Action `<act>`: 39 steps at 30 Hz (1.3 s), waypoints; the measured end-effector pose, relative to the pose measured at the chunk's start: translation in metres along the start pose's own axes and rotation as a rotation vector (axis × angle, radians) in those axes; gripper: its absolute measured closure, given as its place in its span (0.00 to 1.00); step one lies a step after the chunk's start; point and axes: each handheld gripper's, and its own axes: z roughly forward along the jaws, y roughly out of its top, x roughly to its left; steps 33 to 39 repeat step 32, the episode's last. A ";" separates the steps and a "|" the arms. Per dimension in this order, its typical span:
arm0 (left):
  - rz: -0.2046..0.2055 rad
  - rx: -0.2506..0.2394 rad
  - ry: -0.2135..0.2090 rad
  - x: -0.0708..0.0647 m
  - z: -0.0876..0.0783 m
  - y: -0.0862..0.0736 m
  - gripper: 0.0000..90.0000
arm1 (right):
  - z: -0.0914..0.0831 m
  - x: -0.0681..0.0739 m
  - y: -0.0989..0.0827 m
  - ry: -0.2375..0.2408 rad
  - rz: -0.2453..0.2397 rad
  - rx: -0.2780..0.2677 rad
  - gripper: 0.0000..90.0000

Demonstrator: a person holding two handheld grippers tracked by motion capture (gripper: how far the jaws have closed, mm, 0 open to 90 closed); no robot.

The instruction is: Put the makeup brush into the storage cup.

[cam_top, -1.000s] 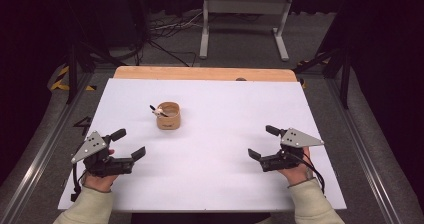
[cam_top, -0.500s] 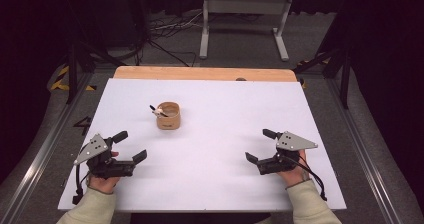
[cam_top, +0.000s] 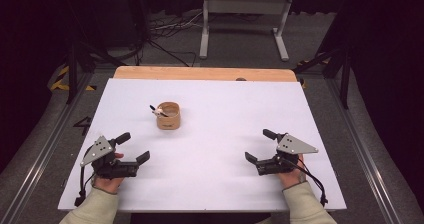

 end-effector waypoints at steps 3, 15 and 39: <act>-0.017 -0.058 0.001 0.001 0.000 -0.003 0.00 | -0.002 -0.002 -0.002 -0.013 0.017 -0.032 0.00; 0.017 -0.002 0.018 0.002 0.007 -0.007 0.00 | 0.001 -0.004 -0.009 -0.035 0.030 -0.031 0.00; 0.007 0.009 0.018 0.002 0.010 -0.008 0.00 | 0.001 -0.006 -0.009 -0.045 0.030 -0.048 0.00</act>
